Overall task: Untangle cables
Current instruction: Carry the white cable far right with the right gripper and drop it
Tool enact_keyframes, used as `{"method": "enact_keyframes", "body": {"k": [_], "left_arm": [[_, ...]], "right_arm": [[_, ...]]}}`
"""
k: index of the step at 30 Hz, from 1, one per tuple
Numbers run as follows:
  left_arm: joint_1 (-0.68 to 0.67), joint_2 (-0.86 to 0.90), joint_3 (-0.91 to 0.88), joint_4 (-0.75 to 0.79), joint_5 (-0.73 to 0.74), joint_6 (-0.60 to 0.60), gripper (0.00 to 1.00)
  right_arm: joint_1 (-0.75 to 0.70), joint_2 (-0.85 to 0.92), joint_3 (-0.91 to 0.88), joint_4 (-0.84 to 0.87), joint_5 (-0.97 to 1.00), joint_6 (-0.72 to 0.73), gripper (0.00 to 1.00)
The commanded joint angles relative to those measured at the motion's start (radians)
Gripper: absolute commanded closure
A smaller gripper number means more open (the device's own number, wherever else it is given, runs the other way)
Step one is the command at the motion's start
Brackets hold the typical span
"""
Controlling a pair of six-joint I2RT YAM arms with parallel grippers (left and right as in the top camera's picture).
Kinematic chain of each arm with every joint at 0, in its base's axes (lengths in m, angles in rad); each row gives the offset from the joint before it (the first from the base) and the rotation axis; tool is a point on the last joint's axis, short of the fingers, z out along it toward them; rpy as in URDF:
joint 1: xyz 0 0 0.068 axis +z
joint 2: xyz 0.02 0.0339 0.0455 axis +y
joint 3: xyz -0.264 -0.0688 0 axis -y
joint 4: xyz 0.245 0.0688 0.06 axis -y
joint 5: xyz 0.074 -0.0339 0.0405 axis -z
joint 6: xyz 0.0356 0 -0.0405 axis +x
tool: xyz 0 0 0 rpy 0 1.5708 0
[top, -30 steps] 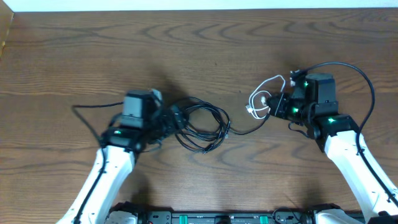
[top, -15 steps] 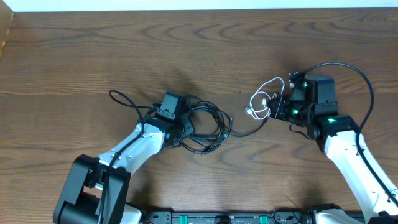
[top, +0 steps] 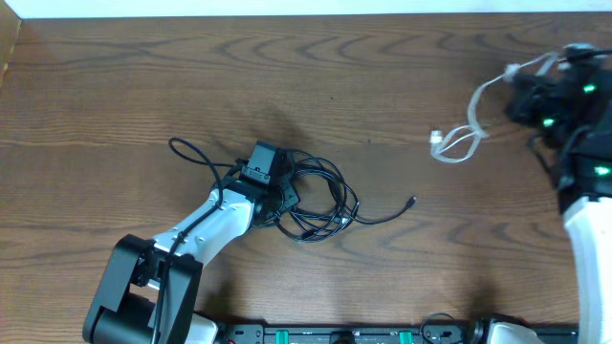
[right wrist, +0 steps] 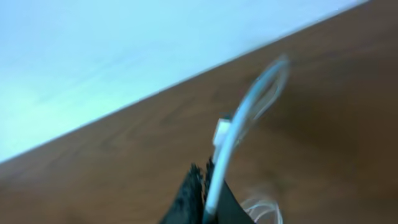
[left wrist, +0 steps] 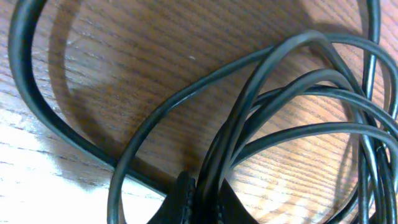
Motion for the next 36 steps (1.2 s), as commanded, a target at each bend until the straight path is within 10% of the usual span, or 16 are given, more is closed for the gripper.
{"method": "enact_keyframes", "body": {"k": [1, 10, 22, 36], "left_arm": [[-0.002, 0.011, 0.008, -0.003, -0.017, -0.01, 0.92], [-0.002, 0.011, 0.008, -0.003, -0.016, -0.01, 0.92], [-0.002, 0.011, 0.007, -0.003, -0.016, -0.01, 0.92], [-0.002, 0.011, 0.007, -0.002, -0.017, -0.01, 0.92]], "right_arm": [[-0.096, -0.014, 0.156, -0.091, 0.158, -0.065, 0.99], [-0.323, -0.011, 0.423, -0.203, 0.411, -0.126, 0.99], [-0.349, 0.311, 0.478, -0.072, 0.206, -0.119, 0.99], [-0.339, 0.778, 1.102, -0.067, 0.325, -0.095, 0.99]]}}
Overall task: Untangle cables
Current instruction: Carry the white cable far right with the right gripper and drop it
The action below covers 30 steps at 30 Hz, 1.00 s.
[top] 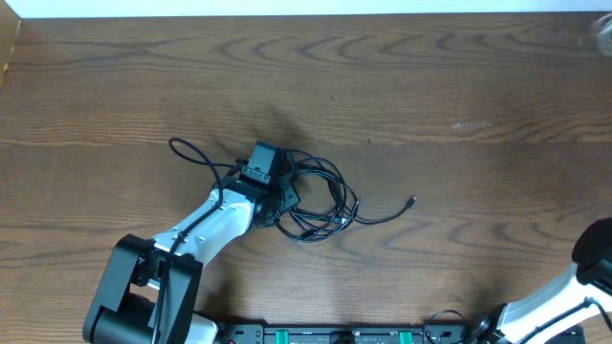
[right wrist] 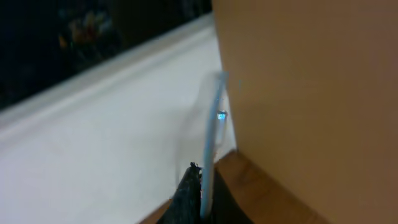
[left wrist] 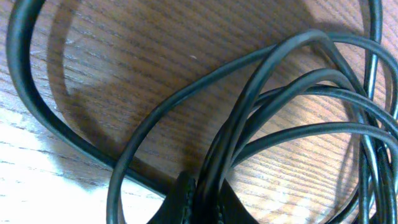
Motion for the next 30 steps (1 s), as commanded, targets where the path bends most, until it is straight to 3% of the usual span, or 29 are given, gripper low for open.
{"method": "enact_keyframes", "body": {"k": [1, 17, 18, 21, 23, 30], "left_arm": [[-0.002, 0.01, 0.007, -0.002, -0.017, -0.009, 0.92], [-0.002, 0.01, 0.007, -0.003, -0.016, -0.009, 0.92], [-0.002, 0.01, 0.008, -0.003, -0.016, -0.009, 0.92], [-0.002, 0.01, 0.008, -0.003, -0.016, -0.009, 0.92], [-0.002, 0.01, 0.008, -0.002, -0.016, -0.009, 0.92], [-0.002, 0.01, 0.008, -0.002, -0.008, -0.009, 0.92]], "right_arm": [[0.003, 0.09, 0.035, -0.016, 0.082, -0.01, 0.99], [-0.001, 0.486, 0.035, -0.137, 0.003, 0.006, 0.99], [-0.003, 0.497, 0.035, -0.144, 0.025, 0.013, 0.93], [-0.011, 0.505, 0.035, -0.154, 0.081, 0.066, 0.52], [-0.018, 0.493, 0.036, -0.163, 0.077, 0.067, 0.01], [-0.028, 0.365, 0.036, -0.299, -0.005, 0.074, 0.01]]}}
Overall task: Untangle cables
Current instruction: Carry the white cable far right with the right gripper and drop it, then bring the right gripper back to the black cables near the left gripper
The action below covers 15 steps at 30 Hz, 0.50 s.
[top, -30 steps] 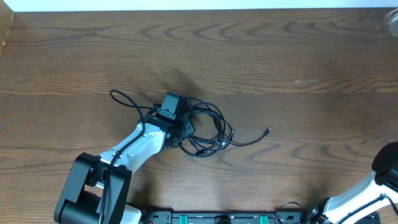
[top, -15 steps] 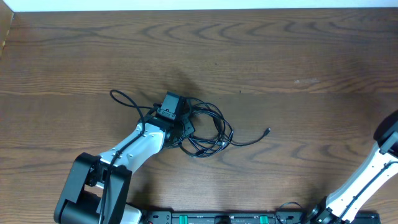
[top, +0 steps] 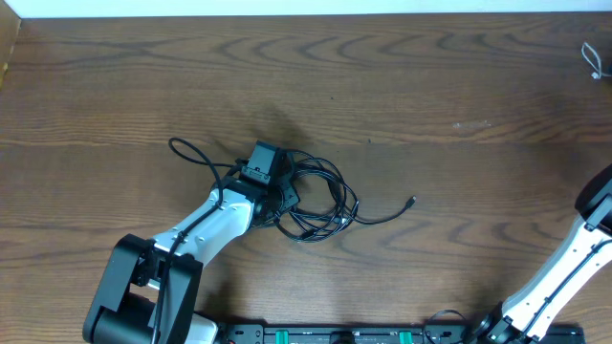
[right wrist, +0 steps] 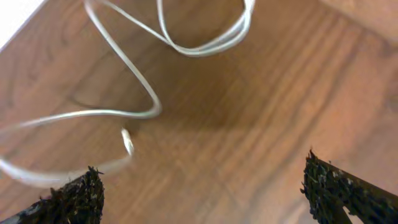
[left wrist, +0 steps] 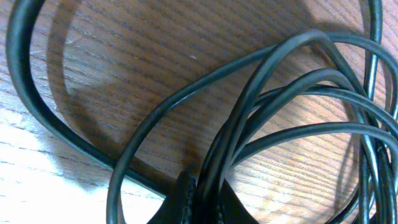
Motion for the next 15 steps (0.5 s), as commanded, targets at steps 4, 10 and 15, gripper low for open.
{"method": "enact_keyframes", "body": {"k": [4, 10, 15], "left_arm": [[-0.002, -0.008, 0.008, 0.031, 0.053, 0.004, 0.93], [-0.006, -0.098, 0.008, 0.055, 0.071, 0.068, 0.92], [-0.045, -0.201, 0.008, 0.086, 0.07, 0.095, 0.93]], "right_arm": [[0.015, -0.26, 0.003, -0.144, -0.203, 0.018, 0.01], [0.055, -0.452, 0.003, -0.352, -0.346, 0.07, 0.01], [0.124, -0.529, 0.003, -0.636, -0.478, 0.069, 0.01]]}}
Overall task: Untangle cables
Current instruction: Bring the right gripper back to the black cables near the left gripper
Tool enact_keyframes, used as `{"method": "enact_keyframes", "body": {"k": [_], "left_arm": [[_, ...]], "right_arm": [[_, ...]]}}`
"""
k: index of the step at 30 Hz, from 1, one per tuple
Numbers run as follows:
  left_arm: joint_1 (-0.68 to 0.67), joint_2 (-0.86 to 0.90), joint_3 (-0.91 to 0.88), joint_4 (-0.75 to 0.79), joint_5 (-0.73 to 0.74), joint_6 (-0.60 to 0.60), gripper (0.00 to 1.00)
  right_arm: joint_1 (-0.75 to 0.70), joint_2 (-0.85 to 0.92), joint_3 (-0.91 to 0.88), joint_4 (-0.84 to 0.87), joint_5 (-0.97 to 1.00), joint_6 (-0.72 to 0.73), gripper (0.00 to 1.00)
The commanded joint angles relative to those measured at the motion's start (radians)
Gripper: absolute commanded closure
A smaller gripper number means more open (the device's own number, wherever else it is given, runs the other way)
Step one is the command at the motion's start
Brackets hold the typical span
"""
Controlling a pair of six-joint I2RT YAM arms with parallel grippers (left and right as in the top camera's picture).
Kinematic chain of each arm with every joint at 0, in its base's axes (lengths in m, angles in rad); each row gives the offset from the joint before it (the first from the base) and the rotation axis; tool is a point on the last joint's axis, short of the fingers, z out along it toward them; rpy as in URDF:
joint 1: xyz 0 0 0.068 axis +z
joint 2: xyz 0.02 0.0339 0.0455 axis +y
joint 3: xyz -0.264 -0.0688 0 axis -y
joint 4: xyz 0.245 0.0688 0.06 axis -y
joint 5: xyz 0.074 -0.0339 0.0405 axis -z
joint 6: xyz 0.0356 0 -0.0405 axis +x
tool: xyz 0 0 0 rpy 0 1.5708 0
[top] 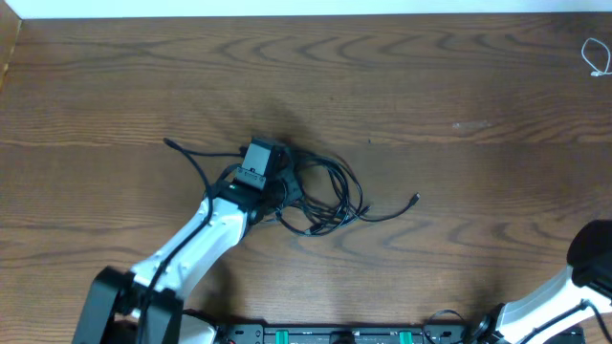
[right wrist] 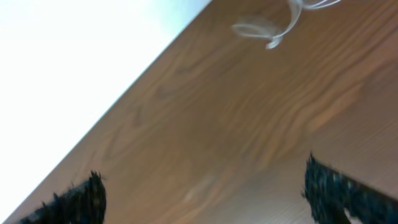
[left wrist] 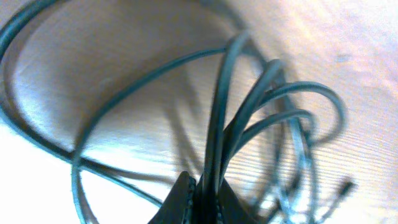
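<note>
A black cable [top: 325, 196] lies in a tangle of loops at the table's middle, its small plug [top: 416, 199] trailing to the right. My left gripper [left wrist: 202, 194] is shut on several of its strands [left wrist: 249, 106], which rise out of the jaws. In the overhead view the left gripper [top: 275, 189] sits at the tangle's left side. A thin white cable [top: 597, 55] lies coiled at the far right corner. It also shows at the top of the right wrist view as the white cable [right wrist: 267, 31]. My right gripper [right wrist: 205, 193] is open and holds nothing.
The wooden table [top: 402, 86] ends in a white edge at the back. My right arm [top: 593, 258] enters at the lower right corner. A dark rail with green connectors [top: 335, 334] runs along the front edge.
My left gripper, still shut on the black cable, has lifted and tilted, and the tangle has shifted slightly right. My open right gripper has drawn back from the white cable.
My right gripper first held the white cable above the table's right side, then held it past the far right edge. It was then open with the cable lying at the far right corner. My left gripper stayed shut on the black tangle, which has now been pulled up.
</note>
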Motion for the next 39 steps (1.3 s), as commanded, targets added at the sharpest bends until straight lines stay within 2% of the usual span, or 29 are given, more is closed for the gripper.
{"method": "enact_keyframes", "body": {"k": [1, 7, 11, 13, 15, 20, 23, 32, 33, 36, 39], "left_arm": [[-0.037, -0.089, 0.008, 0.034, 0.012, 0.052, 0.93], [-0.063, -0.173, 0.008, 0.045, 0.016, 0.058, 0.93], [-0.064, -0.243, 0.008, 0.06, 0.058, 0.059, 0.93], [-0.064, -0.282, 0.008, 0.103, 0.102, 0.058, 0.93], [-0.064, -0.293, 0.008, 0.137, 0.147, 0.061, 0.92], [-0.064, -0.293, 0.008, 0.172, 0.261, 0.074, 0.92], [-0.064, -0.293, 0.008, 0.17, 0.322, 0.13, 0.92], [-0.064, -0.293, 0.008, 0.2, 0.469, 0.145, 0.92], [-0.064, -0.293, 0.008, 0.216, 0.493, 0.151, 0.92], [-0.064, -0.293, 0.008, 0.247, 0.547, 0.269, 0.92], [-0.064, -0.293, 0.008, 0.253, 0.547, 0.286, 0.92]], "right_arm": [[0.065, 0.01, -0.006, -0.165, -0.114, 0.018, 0.01], [0.213, 0.015, -0.09, -0.334, -0.116, -0.007, 0.01], [0.364, 0.015, -0.216, -0.357, -0.182, -0.164, 0.01], [0.449, 0.015, -0.306, -0.343, -0.188, -0.272, 0.01], [0.507, 0.015, -0.393, -0.31, -0.188, -0.293, 0.01], [0.618, 0.015, -0.61, -0.154, -0.196, -0.201, 0.01], [0.638, 0.015, -0.66, -0.099, -0.196, -0.14, 0.01], [0.639, -0.019, -0.663, -0.118, -0.238, -0.154, 0.01], [0.639, -0.033, -0.663, -0.122, -0.253, -0.167, 0.04], [0.636, -0.109, -0.663, -0.131, -0.255, -0.166, 0.05], [0.635, -0.195, -0.663, -0.145, -0.239, -0.165, 0.05]]}}
